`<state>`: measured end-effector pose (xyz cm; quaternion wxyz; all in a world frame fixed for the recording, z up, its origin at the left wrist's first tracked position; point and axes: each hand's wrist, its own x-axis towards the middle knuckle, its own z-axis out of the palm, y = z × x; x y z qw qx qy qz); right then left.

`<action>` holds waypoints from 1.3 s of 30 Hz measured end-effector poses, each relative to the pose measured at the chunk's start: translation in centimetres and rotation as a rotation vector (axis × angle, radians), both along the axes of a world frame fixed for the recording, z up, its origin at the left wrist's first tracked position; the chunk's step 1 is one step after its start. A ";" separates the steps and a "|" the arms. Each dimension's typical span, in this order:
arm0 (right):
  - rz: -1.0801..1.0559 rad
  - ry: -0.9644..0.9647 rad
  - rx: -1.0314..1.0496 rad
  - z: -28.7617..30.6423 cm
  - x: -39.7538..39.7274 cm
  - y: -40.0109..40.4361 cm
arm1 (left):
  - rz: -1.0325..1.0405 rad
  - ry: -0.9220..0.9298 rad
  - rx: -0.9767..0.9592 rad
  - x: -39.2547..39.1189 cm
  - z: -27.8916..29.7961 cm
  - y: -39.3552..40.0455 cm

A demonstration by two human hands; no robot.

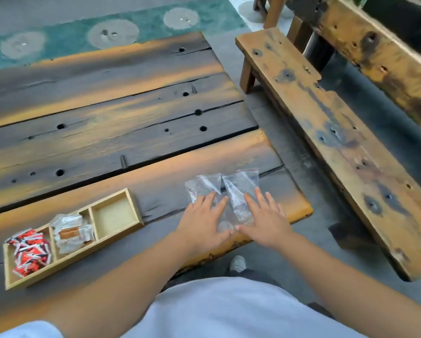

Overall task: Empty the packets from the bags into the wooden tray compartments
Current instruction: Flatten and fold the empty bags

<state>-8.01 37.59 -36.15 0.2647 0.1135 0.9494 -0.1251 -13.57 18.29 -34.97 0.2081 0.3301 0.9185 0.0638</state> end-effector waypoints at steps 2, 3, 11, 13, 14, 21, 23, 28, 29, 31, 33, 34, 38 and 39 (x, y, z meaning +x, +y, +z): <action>0.048 -0.022 0.013 -0.9 -0.9 2.3 | 0.006 0.015 -0.009 0.4 -0.5 2.9; 0.078 -0.037 0.031 -1.2 -1.4 3.2 | 0.013 0.031 -0.021 0.6 -0.8 4.1; 0.240 -0.140 0.071 -4.0 -5.0 7.1 | 0.015 -0.012 -0.236 0.0 -4.5 10.1; 0.240 -0.153 0.064 -4.7 -5.7 7.5 | 0.023 -0.050 -0.283 -0.2 -5.4 10.7; 0.234 -0.161 0.062 -5.1 -6.1 7.6 | 0.024 -0.064 -0.299 -0.3 -5.8 10.8; 0.132 -0.141 -0.043 -6.4 -7.3 8.6 | 0.239 -0.102 -0.083 -0.9 -6.3 11.9; -0.013 -0.078 -0.183 -6.7 -7.4 8.7 | 0.353 -0.063 0.094 -1.4 -6.1 12.4; -0.315 0.005 -0.385 -6.6 -7.9 8.9 | 0.740 -0.403 0.286 -2.9 -5.9 14.3; -0.327 0.012 -0.394 -6.7 -8.0 8.9 | 0.840 -0.475 0.281 -3.3 -6.2 14.5; -0.380 0.021 -0.427 -6.7 -8.2 9.0 | 0.936 -0.548 0.272 -3.8 -6.6 14.8; -0.491 0.027 -0.481 -6.8 -8.4 9.1 | 0.931 -0.548 0.282 -4.0 -6.6 14.8; -0.558 0.024 -0.517 -6.7 -8.4 9.1 | 0.928 -0.537 0.297 -4.0 -6.6 14.8; -0.793 0.035 -0.613 -6.2 -8.7 9.3 | 0.994 -0.524 0.364 -4.4 -6.0 15.0; -0.845 0.025 -0.634 -6.0 -8.7 9.5 | 1.017 -0.535 0.374 -4.6 -5.9 15.1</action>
